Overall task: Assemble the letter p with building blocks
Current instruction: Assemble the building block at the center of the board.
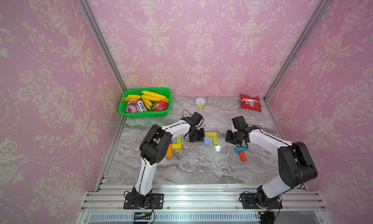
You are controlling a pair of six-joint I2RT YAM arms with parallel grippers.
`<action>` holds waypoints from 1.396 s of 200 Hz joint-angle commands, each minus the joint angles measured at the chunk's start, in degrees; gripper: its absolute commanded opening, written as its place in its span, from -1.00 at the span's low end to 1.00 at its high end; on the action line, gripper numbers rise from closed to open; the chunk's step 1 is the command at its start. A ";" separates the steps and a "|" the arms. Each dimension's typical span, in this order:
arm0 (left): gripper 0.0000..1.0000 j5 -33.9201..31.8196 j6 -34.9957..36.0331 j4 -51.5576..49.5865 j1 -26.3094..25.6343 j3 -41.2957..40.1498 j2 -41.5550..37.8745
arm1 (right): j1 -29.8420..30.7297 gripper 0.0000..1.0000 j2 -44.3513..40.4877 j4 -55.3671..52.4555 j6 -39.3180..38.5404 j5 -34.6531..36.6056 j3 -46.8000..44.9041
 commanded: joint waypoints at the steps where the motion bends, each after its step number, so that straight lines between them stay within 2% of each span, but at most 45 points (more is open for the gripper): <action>1: -1.00 -1.13 1.50 -1.65 0.62 1.63 1.38 | -0.45 -0.77 0.91 -0.40 -1.46 0.87 0.39; 279: -1.00 -1.00 1.36 -3.51 1.13 5.77 5.00 | -1.96 -0.78 2.95 0.90 -2.07 -0.80 -0.15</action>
